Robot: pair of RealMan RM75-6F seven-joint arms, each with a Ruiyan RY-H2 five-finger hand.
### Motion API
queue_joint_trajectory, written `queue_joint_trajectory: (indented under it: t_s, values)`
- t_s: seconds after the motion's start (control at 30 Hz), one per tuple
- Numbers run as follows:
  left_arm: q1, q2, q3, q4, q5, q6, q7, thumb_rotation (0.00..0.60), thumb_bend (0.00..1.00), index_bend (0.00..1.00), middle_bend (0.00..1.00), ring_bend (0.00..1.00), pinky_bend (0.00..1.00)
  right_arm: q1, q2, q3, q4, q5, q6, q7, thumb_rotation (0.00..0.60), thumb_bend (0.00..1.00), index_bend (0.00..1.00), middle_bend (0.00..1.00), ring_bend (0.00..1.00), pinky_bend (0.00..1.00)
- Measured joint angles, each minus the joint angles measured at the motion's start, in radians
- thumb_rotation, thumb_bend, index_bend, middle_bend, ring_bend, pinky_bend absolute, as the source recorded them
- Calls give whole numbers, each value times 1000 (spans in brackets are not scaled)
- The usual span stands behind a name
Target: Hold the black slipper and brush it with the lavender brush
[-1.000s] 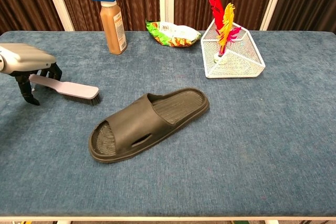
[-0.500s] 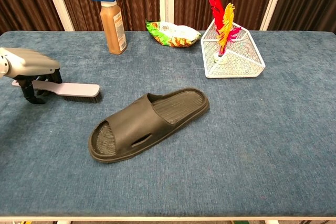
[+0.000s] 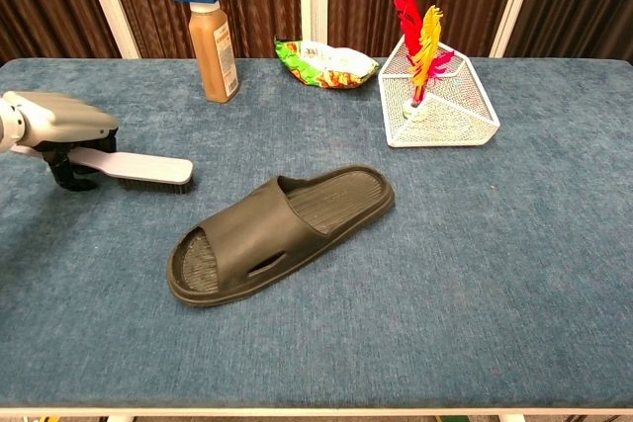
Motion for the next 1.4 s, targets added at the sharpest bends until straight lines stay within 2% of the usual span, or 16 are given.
queue_joint_trajectory:
  t_s: [0.1,0.23,0.3,0.47,0.7,0.87,1.0,1.1,1.23,1.4]
  values:
    - [5,-10,-1,17,19,6,-27,600,553,974,987,875,991,1,0,-1,-3,2,-4,-2,600,152,0,77,0,48]
    - [17,-20,-3,34,61,24,-79,600,695,1000,1000,907,1000,2,2,-3,-9,1,-9,-7,600,152,0,77,0,48]
    - [26,-23,-5,40,93,40,-121,600,775,1000,1000,926,1000,4,5,-5,-13,0,-13,-8,600,152,0,77,0,48]
    - [52,-23,-9,47,190,95,-287,600,902,1000,1000,963,1000,14,16,-9,-31,-12,-29,-23,600,152,0,77,0,48]
    - [91,-12,1,57,371,243,-642,600,988,1000,1000,1000,1000,72,47,-11,-89,-60,-93,-72,600,152,0,80,0,48]
    - [116,-11,16,73,482,371,-923,600,998,1000,1000,1000,1000,142,64,-7,-130,-85,-183,-98,600,152,0,82,0,48]
    - [136,-14,34,83,562,484,-1080,600,998,1000,1000,1000,1000,221,60,7,-154,-91,-282,-119,600,151,0,83,0,48]
    - [151,-19,55,84,623,562,-1107,600,998,1000,1000,1000,1000,286,43,17,-165,-89,-369,-140,600,152,0,83,0,48]
    - [166,-24,75,67,660,610,-1065,600,997,1000,1000,1000,1000,388,-5,34,-163,-71,-510,-170,600,152,0,73,0,48]
    - [183,-35,96,31,691,650,-968,600,993,1000,1000,1000,1000,549,-128,60,-123,-15,-716,-221,600,133,0,46,0,30]
